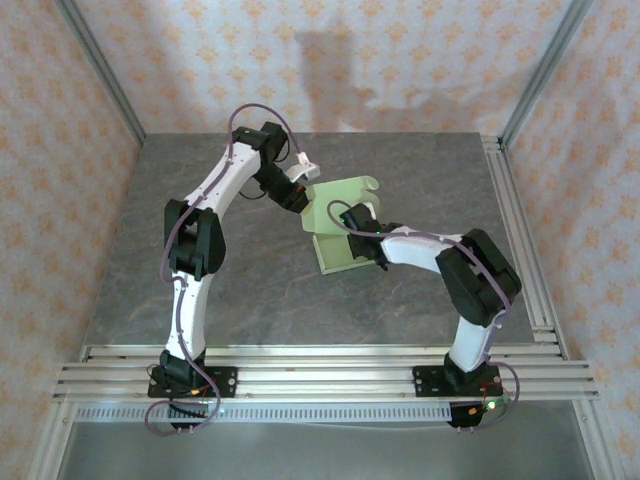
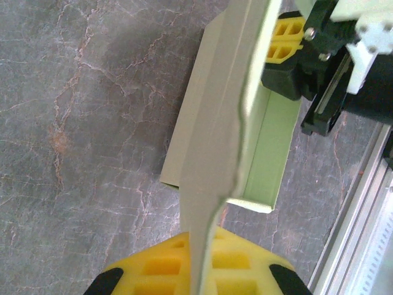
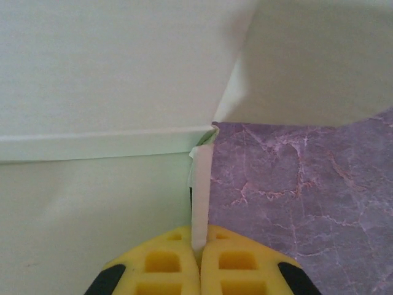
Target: Fold the paper box
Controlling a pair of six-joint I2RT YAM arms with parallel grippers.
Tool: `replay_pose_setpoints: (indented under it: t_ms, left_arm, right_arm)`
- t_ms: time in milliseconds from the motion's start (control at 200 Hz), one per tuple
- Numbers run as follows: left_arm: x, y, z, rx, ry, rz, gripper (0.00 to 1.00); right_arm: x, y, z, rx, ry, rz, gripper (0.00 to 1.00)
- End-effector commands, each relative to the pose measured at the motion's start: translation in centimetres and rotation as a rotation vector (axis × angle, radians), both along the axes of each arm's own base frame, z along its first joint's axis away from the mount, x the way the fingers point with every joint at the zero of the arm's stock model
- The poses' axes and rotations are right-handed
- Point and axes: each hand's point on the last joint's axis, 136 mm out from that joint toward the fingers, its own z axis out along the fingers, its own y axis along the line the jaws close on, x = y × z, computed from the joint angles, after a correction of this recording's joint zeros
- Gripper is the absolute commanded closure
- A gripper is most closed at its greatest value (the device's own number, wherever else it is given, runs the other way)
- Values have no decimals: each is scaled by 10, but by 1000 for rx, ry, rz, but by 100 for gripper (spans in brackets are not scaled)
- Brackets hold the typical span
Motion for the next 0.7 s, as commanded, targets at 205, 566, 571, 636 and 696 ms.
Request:
replay_pose_setpoints:
  t_ms: [205,566,571,636,696]
  left_arm:
    - [-4,-7,22,-52,-35,-17,100]
    - [-8,-5,21,-45,-29,-36,100]
    - [-8,-5,21,-45,-30,-37,100]
    - [-10,-4,20,-42,-28,-46,100]
    - [-11,-4,19,-38,-25,-52,100]
  right_arm:
    - [-31,-45,-52,-301,67,-148,100]
    - [-3,3,7,120,-25,-42,86]
    - [-3,4,7,123,-26,-39,86]
    - [0,4,16,138,-47,-15,79]
    - [2,4,20,153,-58,2,70]
